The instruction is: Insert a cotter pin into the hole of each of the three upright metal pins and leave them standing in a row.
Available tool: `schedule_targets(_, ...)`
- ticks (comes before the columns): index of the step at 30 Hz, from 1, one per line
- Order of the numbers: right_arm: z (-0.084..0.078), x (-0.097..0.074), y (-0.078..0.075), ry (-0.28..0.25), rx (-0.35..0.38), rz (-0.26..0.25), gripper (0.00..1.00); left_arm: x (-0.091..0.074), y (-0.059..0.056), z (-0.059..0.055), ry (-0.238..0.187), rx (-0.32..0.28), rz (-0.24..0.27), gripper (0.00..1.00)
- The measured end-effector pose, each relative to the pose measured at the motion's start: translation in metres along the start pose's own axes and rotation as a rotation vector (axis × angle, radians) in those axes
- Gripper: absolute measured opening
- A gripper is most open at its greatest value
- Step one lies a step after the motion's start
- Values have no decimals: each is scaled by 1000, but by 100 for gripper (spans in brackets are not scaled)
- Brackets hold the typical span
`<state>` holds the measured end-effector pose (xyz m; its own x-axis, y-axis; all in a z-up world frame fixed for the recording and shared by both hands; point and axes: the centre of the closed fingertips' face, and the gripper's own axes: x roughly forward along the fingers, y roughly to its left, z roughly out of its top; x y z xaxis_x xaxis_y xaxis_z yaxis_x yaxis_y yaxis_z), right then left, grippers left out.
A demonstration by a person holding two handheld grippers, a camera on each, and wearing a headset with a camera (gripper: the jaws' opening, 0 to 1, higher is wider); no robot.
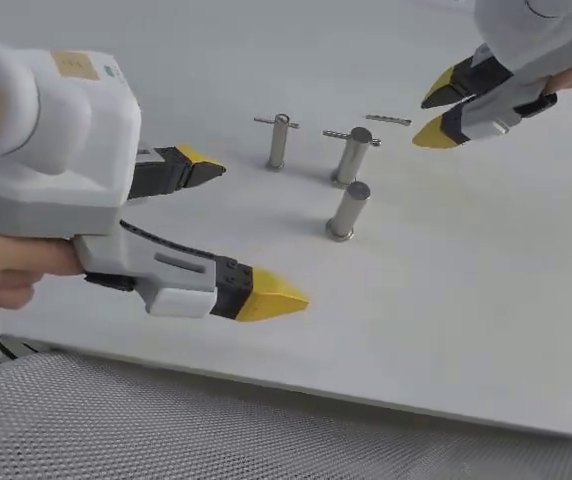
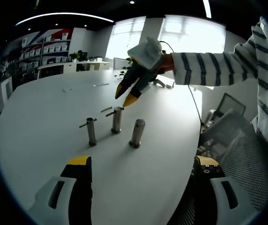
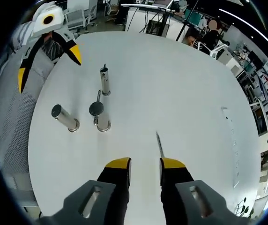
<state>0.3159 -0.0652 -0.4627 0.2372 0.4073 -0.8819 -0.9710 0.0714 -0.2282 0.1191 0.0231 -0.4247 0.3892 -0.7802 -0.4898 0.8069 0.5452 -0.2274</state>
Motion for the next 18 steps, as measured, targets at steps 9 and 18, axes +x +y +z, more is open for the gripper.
schedule_targets(9,-1,21,-15,53,-46,8,11,3,0,-8,21,-17,-9,88)
schedule_targets(18,-9,30,-16,109,-50,31,9,-4,17,-10,8,-24,10,88)
